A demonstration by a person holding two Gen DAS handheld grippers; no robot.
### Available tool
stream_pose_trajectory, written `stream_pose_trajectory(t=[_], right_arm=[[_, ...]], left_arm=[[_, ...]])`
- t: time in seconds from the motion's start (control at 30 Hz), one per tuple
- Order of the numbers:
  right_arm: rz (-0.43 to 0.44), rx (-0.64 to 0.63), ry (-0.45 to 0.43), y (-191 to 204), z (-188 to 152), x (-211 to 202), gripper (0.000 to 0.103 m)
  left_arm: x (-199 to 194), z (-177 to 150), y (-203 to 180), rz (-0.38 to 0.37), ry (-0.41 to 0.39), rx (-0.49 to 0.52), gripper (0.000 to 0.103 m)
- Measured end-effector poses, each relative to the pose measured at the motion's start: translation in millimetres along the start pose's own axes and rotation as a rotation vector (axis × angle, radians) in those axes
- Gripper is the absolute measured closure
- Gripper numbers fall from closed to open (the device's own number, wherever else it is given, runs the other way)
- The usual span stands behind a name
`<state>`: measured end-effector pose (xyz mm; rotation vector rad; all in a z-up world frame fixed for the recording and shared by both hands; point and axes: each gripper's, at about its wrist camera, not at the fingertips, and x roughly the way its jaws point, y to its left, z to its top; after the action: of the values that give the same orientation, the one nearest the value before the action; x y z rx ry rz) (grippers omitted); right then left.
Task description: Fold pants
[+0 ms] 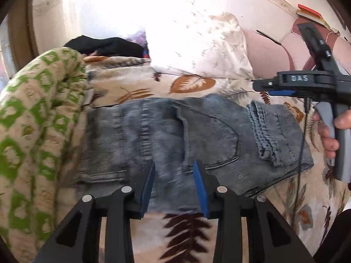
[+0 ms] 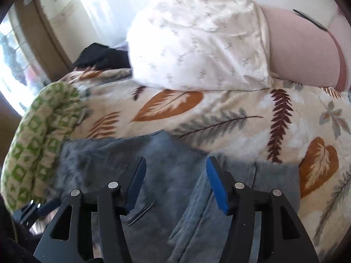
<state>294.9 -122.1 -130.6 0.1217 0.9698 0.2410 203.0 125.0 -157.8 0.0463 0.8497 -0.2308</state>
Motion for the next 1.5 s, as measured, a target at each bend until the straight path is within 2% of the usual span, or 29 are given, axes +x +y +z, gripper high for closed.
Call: stream_pose_trajectory(t=[0.2,0.3,0.37,0.47,0.53,0.63,0.7,0.77,0.83,0.93,1.03,1.1,1.17,1.23,1.33,1.4,1.5], right_arm=[[0.024,-0.061,0.024,46,-6,-10,0.047],[0.039,-0.098,0.035,73,-7,-9,0.047],[0.053,-0.116,0.044,88,-7,-8,0.047],[0.064,-0.148,0.055,110,-9,-6,0.046],[0.087,-0.169,0.067,121,-10,-5,0.046],[0.119,-0.183,0.094,132,-11,0,0.046],[0.125,-0.179,0.091,128,-11,-4,0.046],[0.090,-0.185,0.090,116,-13,-11,0.046],[0.065,-0.143,0.111,88,-21,-21,0.045],[-0.012,-0.076,0.189,40,-41,-20,0.044],[-0.063,-0.020,0.272,10,-65,-1,0.044],[-0.086,-0.002,0.289,6,-74,12,0.044],[-0.134,-0.016,0.298,10,-79,24,0.035],[-0.194,-0.045,0.300,16,-83,33,0.034],[-0.288,-0.088,0.258,17,-90,39,0.034],[-0.300,-0.081,0.238,14,-93,41,0.036],[-0.308,-0.090,0.221,11,-95,36,0.050]], left_arm=[[-14,-16,25,0.028,0.003,-0.025,0.062],[-16,-24,38,0.050,0.013,-0.051,0.055],[-15,-31,47,0.064,0.028,-0.087,0.041],[-14,-41,58,0.081,0.047,-0.125,0.030],[-12,-48,66,0.110,0.067,-0.162,0.026],[-10,-52,70,0.090,0.081,-0.184,0.026],[-9,-51,66,0.108,0.073,-0.170,0.026],[-7,-47,59,0.105,0.066,-0.149,0.026],[-7,-43,51,0.107,0.053,-0.131,0.026],[-5,-36,40,0.114,0.048,-0.102,0.026],[-1,-31,32,0.100,0.053,-0.101,0.026],[2,-29,29,0.107,0.050,-0.095,0.026],[3,-27,29,0.114,0.047,-0.089,0.026],[2,-29,32,0.115,0.047,-0.093,0.026],[3,-30,38,0.115,0.051,-0.112,0.026],[3,-29,43,0.112,0.052,-0.127,0.026],[1,-30,47,0.111,0.046,-0.145,0.026]])
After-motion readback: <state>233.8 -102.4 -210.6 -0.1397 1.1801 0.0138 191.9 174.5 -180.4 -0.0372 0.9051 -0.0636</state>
